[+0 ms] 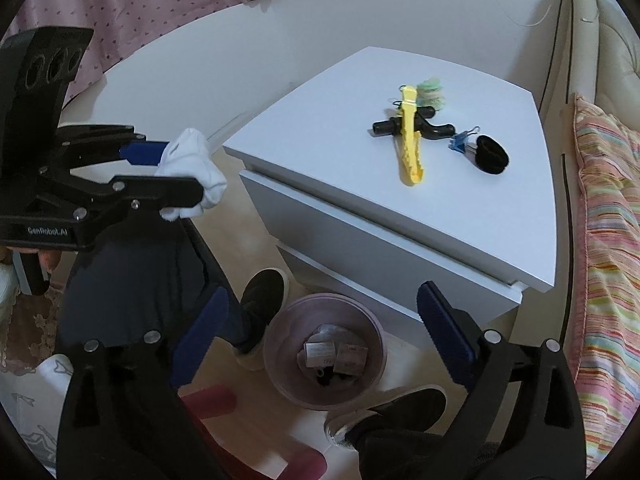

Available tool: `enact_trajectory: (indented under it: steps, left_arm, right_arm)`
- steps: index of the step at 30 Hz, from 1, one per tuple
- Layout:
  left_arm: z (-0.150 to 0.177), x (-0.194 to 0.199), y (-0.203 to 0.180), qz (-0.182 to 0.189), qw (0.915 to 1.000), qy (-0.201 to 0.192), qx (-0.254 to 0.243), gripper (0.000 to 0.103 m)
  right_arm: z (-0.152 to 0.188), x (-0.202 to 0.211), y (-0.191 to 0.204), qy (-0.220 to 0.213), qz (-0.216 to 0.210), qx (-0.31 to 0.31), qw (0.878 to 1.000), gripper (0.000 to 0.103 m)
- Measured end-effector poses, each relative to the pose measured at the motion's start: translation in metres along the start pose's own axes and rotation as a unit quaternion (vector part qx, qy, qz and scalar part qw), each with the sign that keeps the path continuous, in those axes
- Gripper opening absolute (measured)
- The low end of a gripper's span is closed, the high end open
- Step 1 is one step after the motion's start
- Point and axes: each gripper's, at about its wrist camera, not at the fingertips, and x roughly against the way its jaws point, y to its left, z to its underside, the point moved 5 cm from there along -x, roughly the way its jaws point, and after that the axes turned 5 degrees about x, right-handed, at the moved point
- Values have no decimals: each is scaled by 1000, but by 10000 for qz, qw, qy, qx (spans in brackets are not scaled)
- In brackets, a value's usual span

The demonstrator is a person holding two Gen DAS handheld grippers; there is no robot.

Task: Collect trash
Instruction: 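Open the left gripper to drop the white socks into the bin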

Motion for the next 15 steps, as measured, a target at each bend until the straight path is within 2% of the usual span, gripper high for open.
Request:
enact_trajectory:
  steps: [7, 15]
  left_arm:
    - [3, -7, -14, 103, 9999, 55, -112, 46]
    - [5, -15, -34, 235, 9991, 154, -305, 46]
  right_arm:
    - [5, 10, -15, -12, 171, -286, 9994, 95]
    - [11, 35, -38, -139, 685, -441, 9966, 95]
